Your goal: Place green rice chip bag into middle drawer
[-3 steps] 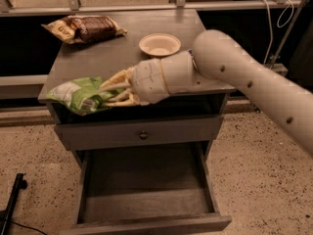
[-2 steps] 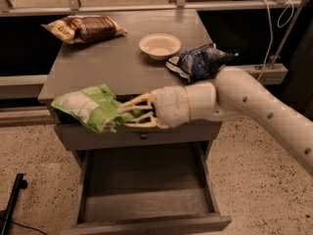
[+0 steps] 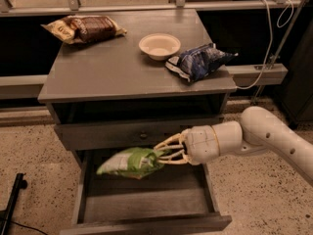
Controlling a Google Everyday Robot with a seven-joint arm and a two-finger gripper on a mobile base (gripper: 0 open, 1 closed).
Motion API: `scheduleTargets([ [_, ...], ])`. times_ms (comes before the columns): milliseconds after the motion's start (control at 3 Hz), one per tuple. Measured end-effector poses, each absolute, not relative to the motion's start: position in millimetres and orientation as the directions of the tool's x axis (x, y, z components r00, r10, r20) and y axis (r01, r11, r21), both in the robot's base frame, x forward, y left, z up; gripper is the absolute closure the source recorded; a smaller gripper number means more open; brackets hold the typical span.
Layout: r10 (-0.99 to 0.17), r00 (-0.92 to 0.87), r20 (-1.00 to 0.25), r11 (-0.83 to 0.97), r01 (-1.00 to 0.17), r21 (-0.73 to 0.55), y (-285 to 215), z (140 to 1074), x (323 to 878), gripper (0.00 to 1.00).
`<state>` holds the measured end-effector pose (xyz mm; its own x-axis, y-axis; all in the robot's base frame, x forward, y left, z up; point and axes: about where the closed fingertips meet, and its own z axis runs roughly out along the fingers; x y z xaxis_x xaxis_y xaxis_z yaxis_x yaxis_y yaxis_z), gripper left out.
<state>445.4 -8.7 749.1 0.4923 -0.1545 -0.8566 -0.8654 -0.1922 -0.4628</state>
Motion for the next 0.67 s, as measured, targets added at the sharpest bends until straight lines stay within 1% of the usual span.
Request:
scheduleTargets([
  [333, -0.263, 0.342, -0.902, -0.227, -0.931, -0.287, -25.8, 687.3, 431.0, 1.00],
  [667, -0.362, 0.198, -0.911, -0.218, -0.968, -0.124, -34.7, 637.2, 425.8, 1.00],
])
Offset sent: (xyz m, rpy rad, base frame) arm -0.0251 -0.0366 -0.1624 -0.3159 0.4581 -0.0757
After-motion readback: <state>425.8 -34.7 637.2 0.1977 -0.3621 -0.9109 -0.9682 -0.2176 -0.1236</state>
